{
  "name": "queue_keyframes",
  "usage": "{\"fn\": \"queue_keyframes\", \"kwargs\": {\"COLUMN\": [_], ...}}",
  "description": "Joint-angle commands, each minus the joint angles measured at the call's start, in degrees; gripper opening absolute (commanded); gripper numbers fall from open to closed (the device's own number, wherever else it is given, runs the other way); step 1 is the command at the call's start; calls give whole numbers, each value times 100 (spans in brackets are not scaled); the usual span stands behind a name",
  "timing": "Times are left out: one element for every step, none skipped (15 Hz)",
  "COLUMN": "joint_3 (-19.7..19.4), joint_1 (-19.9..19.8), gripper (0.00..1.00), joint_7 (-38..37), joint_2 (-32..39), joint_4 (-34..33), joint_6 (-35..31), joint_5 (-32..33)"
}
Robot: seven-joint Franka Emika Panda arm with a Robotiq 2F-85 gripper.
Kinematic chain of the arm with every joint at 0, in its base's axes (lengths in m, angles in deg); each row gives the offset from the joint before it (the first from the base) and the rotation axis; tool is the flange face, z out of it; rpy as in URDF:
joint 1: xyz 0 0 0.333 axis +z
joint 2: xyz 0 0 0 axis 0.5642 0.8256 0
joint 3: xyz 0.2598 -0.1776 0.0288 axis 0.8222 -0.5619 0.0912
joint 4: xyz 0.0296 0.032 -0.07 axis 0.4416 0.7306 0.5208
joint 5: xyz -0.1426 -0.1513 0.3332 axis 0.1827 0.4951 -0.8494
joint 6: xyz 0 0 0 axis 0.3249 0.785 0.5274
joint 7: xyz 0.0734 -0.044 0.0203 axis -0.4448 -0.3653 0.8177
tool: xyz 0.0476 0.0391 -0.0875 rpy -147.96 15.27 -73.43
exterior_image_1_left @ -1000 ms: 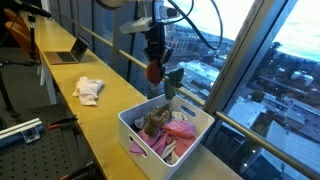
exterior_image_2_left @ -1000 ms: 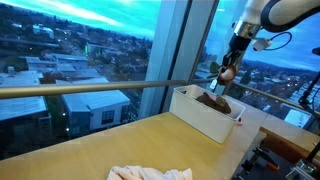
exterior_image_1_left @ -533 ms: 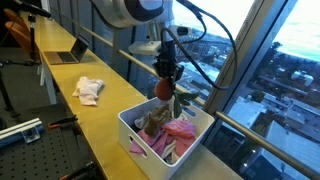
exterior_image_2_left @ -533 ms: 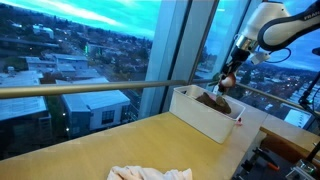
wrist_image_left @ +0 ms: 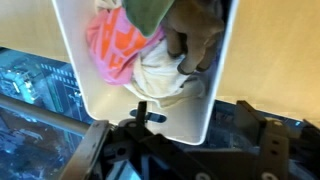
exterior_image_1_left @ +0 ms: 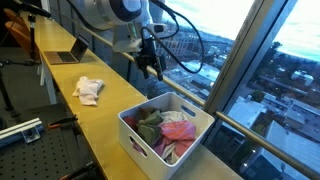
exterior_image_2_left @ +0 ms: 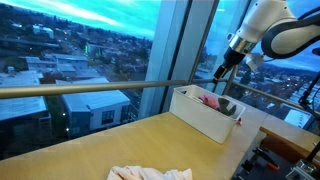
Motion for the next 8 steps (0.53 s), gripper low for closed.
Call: {"fn": "queue_keyframes", "kwargs": {"joint_3": [433,583,715,849,987,1116,1221,1342], "joint_1": [374,495,596,686,774,822,887,896], "gripper": [100,100,100,100,100,100,100,100], "joint_7": [-57,-1,107,242,395,625,789,1063], "joint_2": [124,281,400,531,741,867,1093,1245], "joint_4": [216,196,157,110,34,-20,-100,-151], "joint_6": [-226,-298,-319,-369,-462,-499,-554,-588], "joint_5": [-144,-312,-496,-732,-987,-1277,-1455,-1701]}}
